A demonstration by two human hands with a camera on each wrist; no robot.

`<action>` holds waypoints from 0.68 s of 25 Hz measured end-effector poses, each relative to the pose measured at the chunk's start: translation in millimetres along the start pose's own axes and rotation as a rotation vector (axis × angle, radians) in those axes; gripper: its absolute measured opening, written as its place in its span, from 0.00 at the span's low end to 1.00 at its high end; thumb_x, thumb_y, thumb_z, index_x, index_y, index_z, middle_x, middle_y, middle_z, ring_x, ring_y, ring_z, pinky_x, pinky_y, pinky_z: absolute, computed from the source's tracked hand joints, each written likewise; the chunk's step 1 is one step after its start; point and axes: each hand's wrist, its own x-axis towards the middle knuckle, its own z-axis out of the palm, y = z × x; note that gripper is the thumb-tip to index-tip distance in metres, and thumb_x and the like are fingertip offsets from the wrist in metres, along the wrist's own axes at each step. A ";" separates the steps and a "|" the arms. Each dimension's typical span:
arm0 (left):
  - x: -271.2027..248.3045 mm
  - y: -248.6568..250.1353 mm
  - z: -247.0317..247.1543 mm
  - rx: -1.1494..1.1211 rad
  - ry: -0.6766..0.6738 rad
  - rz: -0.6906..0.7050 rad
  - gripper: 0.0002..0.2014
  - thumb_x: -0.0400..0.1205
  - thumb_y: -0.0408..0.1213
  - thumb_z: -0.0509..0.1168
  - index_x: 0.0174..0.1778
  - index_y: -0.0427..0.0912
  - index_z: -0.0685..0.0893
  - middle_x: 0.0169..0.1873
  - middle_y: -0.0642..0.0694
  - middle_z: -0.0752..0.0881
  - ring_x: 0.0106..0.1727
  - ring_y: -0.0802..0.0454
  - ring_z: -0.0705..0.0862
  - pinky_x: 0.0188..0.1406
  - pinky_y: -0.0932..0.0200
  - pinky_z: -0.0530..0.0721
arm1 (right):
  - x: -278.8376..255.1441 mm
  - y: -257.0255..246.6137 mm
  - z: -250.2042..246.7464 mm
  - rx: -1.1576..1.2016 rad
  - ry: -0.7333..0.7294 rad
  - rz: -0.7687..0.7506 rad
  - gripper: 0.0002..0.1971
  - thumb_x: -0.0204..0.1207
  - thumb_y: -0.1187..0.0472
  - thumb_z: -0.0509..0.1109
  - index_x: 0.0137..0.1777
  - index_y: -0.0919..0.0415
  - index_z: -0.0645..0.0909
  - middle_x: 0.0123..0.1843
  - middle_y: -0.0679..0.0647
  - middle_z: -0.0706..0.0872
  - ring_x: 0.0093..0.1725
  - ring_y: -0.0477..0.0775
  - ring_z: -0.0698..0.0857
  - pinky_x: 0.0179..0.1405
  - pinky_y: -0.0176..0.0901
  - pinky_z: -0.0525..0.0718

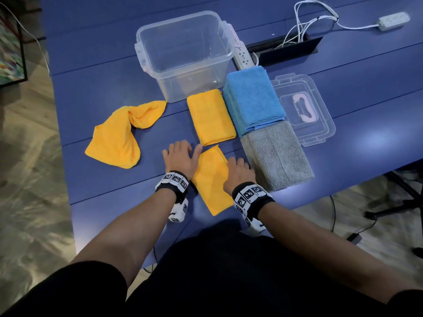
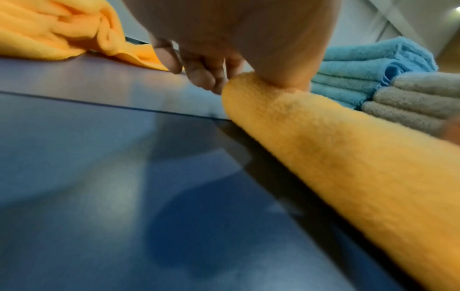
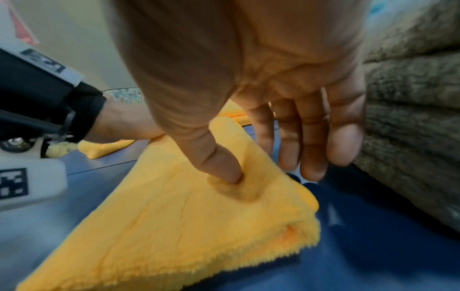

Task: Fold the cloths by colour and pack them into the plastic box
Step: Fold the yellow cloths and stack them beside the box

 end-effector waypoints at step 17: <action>-70.3 -41.9 -0.1 0.275 -0.460 0.341 0.70 0.59 0.86 0.56 0.85 0.45 0.34 0.84 0.46 0.31 0.83 0.45 0.28 0.80 0.33 0.32 | 7.8 -13.4 26.1 0.384 0.035 0.199 0.26 0.78 0.34 0.61 0.58 0.58 0.72 0.50 0.59 0.86 0.50 0.64 0.86 0.41 0.49 0.79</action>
